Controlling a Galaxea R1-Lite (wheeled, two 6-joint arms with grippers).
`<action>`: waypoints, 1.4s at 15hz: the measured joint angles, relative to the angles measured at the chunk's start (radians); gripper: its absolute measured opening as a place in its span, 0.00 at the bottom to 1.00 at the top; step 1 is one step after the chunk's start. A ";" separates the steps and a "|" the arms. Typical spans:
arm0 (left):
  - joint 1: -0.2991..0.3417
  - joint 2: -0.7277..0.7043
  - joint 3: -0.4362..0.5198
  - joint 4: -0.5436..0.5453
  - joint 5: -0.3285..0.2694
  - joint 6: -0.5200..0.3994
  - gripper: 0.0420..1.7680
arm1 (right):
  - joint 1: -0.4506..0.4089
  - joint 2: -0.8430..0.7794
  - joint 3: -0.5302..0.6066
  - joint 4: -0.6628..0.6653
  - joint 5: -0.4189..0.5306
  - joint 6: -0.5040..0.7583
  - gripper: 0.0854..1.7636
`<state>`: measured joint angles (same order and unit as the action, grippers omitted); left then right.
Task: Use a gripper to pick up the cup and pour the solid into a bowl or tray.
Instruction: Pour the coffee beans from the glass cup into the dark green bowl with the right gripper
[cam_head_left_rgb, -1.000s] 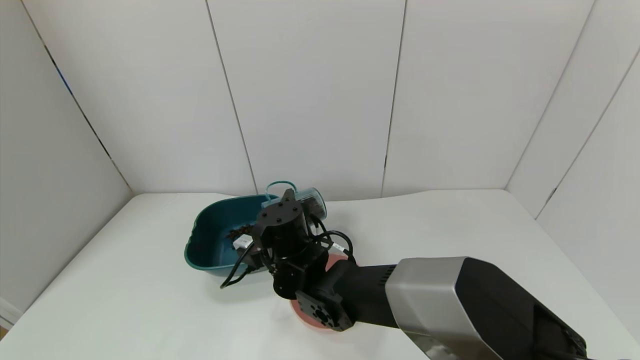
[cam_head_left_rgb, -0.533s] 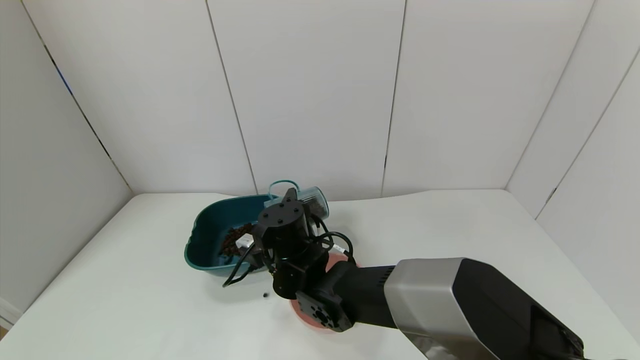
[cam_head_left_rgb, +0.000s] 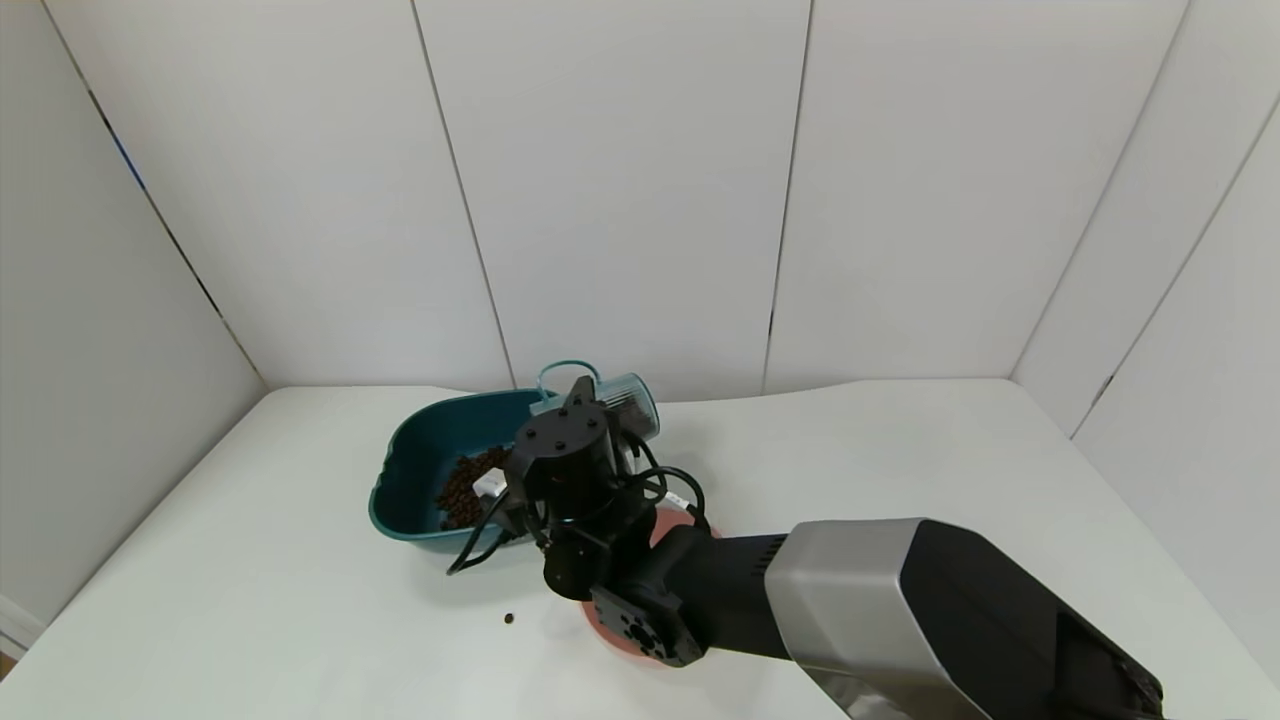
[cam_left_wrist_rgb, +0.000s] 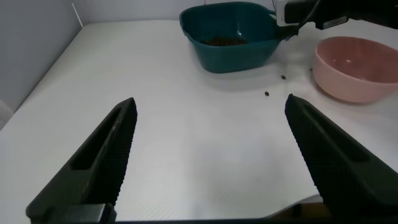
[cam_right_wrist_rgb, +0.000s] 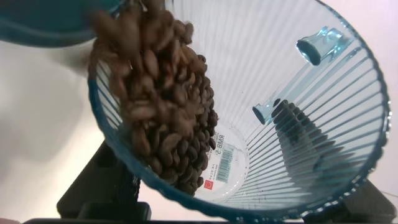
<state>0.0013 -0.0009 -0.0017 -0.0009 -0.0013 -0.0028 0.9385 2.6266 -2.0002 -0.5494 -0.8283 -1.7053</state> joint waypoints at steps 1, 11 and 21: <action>0.000 0.000 0.000 0.000 0.000 0.000 0.97 | 0.000 0.001 0.000 0.000 0.000 -0.003 0.76; 0.000 0.000 0.000 0.000 0.001 0.000 0.97 | 0.001 0.002 0.001 -0.040 -0.014 -0.022 0.76; 0.000 0.000 0.000 0.000 0.000 0.000 0.97 | -0.006 -0.015 0.008 -0.019 -0.022 0.115 0.76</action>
<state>0.0013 -0.0009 -0.0017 -0.0013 -0.0013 -0.0028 0.9323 2.6113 -1.9921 -0.5685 -0.8500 -1.5900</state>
